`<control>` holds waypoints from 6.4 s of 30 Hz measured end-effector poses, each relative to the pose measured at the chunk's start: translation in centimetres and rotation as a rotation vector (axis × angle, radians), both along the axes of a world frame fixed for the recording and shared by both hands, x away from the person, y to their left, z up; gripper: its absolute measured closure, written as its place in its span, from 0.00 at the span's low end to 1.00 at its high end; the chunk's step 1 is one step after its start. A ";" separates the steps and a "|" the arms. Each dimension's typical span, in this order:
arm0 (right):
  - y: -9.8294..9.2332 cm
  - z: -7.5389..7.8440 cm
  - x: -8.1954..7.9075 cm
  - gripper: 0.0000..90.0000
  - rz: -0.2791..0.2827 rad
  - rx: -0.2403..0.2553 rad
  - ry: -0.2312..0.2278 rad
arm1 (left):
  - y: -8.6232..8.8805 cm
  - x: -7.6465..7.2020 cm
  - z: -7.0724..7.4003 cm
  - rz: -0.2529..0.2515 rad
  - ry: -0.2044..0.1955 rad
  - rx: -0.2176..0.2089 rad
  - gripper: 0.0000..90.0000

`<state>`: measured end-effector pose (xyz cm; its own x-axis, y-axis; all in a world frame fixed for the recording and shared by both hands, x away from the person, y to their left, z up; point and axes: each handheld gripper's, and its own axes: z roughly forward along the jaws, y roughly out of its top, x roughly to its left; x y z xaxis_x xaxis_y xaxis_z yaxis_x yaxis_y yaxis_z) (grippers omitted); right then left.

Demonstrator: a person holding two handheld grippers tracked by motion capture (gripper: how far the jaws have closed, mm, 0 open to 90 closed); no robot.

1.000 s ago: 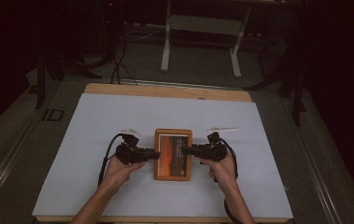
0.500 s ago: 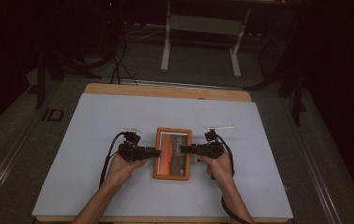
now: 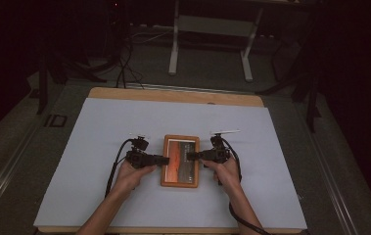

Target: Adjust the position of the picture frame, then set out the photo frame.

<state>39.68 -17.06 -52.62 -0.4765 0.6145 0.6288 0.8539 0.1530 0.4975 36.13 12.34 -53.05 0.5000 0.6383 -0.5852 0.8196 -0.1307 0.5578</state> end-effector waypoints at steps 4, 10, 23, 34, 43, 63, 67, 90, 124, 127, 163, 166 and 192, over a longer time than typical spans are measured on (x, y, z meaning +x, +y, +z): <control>0.1 -0.4 0.2 0.51 0.002 0.000 0.010 | 0.0 0.2 -0.3 -0.009 -0.002 -0.005 0.64; 0.1 -0.4 0.0 0.51 0.006 -0.010 -0.008 | -0.4 -0.1 -0.2 -0.010 -0.036 0.030 0.58; -0.8 0.1 -1.3 0.40 -0.025 -0.081 -0.088 | -0.4 -0.7 0.3 -0.002 -0.087 0.068 0.47; -2.0 1.7 -2.7 0.45 -0.068 -0.131 -0.202 | 0.9 -2.1 1.8 0.081 -0.242 0.126 0.46; -0.5 3.4 -4.1 0.49 -0.073 -0.289 -0.382 | 1.6 -3.4 3.1 0.143 -0.373 0.133 0.45; 1.4 5.7 -4.4 0.57 -0.056 -0.400 -0.572 | 1.2 -4.7 4.0 0.154 -0.453 0.136 0.45; 2.0 5.7 -3.9 0.62 -0.033 -0.422 -0.581 | 1.3 -5.0 4.2 0.152 -0.453 0.140 0.45; 4.4 5.2 -1.1 1.00 0.038 -0.520 -0.606 | 1.0 -5.9 4.8 0.118 -0.473 0.160 0.45; 3.9 3.9 -0.2 1.00 0.025 -0.529 -0.567 | 1.1 -6.1 5.2 0.105 -0.460 0.141 0.45; 3.8 3.8 -0.1 1.00 0.021 -0.530 -0.562 | 1.1 -6.2 5.2 0.105 -0.461 0.138 0.45; 2.1 2.0 0.7 1.00 -0.018 -0.554 -0.508 | 0.3 -6.4 5.0 0.076 -0.438 0.126 0.43; 1.9 1.6 0.7 1.00 -0.027 -0.539 -0.496 | 0.1 -6.4 5.0 0.068 -0.435 0.117 0.43; 1.8 1.6 0.7 1.00 -0.034 -0.534 -0.493 | -3.6 -7.1 3.1 0.001 -0.364 0.119 0.25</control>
